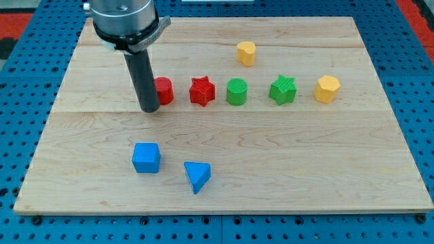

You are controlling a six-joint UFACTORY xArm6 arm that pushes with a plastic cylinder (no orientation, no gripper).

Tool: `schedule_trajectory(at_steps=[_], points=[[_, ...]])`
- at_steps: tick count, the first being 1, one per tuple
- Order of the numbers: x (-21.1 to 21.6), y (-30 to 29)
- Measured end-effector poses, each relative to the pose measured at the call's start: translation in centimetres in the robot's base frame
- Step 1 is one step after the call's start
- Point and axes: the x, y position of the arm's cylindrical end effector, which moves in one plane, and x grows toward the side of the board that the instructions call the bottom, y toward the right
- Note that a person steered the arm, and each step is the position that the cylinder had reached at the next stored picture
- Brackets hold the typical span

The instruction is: Point at the bottom center

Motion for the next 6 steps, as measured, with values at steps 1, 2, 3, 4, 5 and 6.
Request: schedule_trajectory(at_steps=[1,2,3,4,5,6], points=[[1.0,9.1],[2.7,18.7],[10.5,21.8],[15.2,18.1],[14.7,10.4],[10.8,2.3]])
